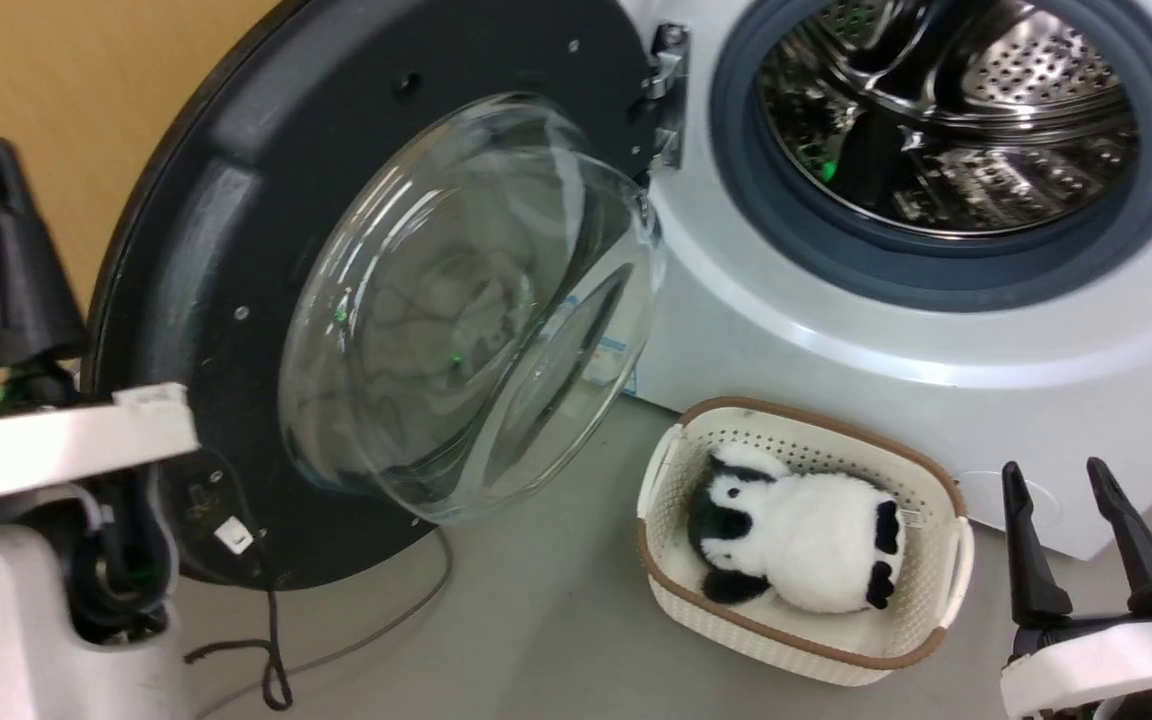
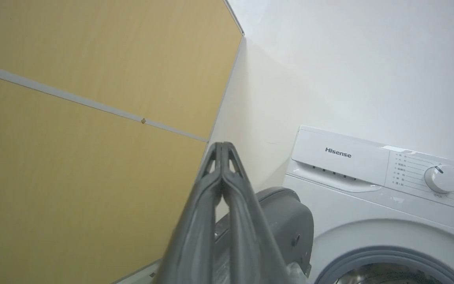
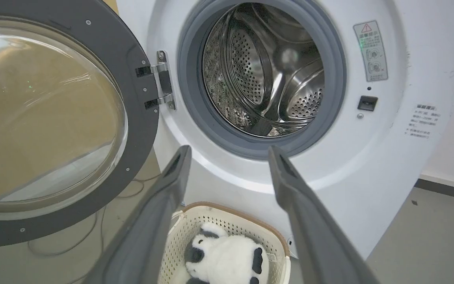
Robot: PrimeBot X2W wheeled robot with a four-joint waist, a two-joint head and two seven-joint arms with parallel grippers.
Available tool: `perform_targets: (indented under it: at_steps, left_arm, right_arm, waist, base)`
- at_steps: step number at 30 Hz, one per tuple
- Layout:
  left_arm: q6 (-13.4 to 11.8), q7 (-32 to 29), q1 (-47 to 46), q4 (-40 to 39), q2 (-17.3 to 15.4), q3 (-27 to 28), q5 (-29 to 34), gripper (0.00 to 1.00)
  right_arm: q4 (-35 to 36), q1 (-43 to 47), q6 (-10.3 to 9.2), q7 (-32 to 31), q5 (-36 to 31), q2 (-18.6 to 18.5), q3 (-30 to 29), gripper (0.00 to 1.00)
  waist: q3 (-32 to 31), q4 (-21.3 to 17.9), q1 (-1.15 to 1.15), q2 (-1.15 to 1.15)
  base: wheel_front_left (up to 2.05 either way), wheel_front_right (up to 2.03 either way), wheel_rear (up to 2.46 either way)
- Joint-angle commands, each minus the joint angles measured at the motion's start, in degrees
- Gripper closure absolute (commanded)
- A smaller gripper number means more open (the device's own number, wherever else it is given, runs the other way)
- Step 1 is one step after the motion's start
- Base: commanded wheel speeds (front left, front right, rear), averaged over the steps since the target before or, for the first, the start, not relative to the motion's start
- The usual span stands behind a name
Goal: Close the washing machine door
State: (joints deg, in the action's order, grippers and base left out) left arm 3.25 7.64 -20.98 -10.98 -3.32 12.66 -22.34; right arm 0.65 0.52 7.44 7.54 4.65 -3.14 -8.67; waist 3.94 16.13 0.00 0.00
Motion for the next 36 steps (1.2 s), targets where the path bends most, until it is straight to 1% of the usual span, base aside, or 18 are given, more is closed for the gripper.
perform_targets:
  at_steps: [1, 2, 3, 6, 13, 18, 25, 31, 36]
  left_arm:
    - [0.59, 0.39, -1.46, 0.1, -0.44, 0.73, -1.23, 1.0]
    - [0.66, 0.51, -1.82, 0.66, -0.52, 1.52, -2.76, 1.0]
    - [0.85, 0.86, -2.69, 2.93, -0.95, 3.67, -7.76, 1.0]
    - [1.03, 0.12, -3.37, 5.77, -1.79, 5.36, -13.43, 1.0]
    - [1.48, -4.02, -4.86, 14.05, -4.01, 9.06, -25.13, 1.0]
    - [1.79, -9.03, -5.57, 20.48, -5.38, 10.96, -33.58, 1.0]
    - [2.23, -17.0, -6.03, 27.13, -6.56, 11.97, -43.22, 1.0]
    - [2.6, -23.58, -4.45, 27.51, -6.3, 11.14, -48.89, 1.0]
    - [2.92, -29.32, -1.82, 26.17, -5.55, 8.64, -51.8, 1.0]
  right_arm:
    - [0.37, -1.25, 0.02, 0.53, 0.44, 0.14, -0.3, 0.0]
    - [0.4, -1.36, 0.02, 0.65, 0.45, 0.14, -0.39, 0.0]
    - [0.42, -1.61, 0.03, 1.0, 0.53, 0.15, -0.66, 0.0]
    - [0.45, -1.79, 0.03, 1.36, 0.61, 0.15, -1.1, 0.0]
    - [0.64, -2.01, 0.03, 2.2, 0.65, 0.17, -2.27, 0.0]
    - [0.81, -2.23, 0.03, 2.79, 0.63, 0.18, -2.92, 0.0]
    - [1.11, -2.73, 0.03, 3.63, 0.41, 0.19, -3.71, 0.0]
    - [1.3, -3.24, 0.04, 4.34, 0.36, 0.21, -4.34, 0.0]
    - [1.26, -3.43, 0.04, 4.94, 0.62, 0.22, -4.77, 0.0]
  waist:
    - [0.36, 0.49, 0.0, 0.0]
    - [0.54, 0.78, 0.0, 0.0]
    - [0.96, 1.6, 0.0, 0.0]
    - [1.39, 2.4, 0.0, 0.0]
    - [2.48, 4.13, 0.0, 0.0]
    - [3.25, 4.96, 0.0, 0.0]
    - [4.57, 6.02, 0.0, 0.0]
    - [5.62, 6.92, 0.0, 0.0]
    - [6.0, 7.87, 0.0, 0.0]
  base:
    - [0.0, 0.0, 0.0]
    - [0.0, 0.0, 0.0]
    - [0.0, 0.0, 0.0]
    - [0.0, 0.0, 0.0]
    - [0.0, 0.0, 0.0]
    - [0.0, 0.0, 0.0]
    - [0.0, 0.0, 0.0]
    - [0.0, 0.0, 0.0]
    - [0.0, 0.0, 0.0]
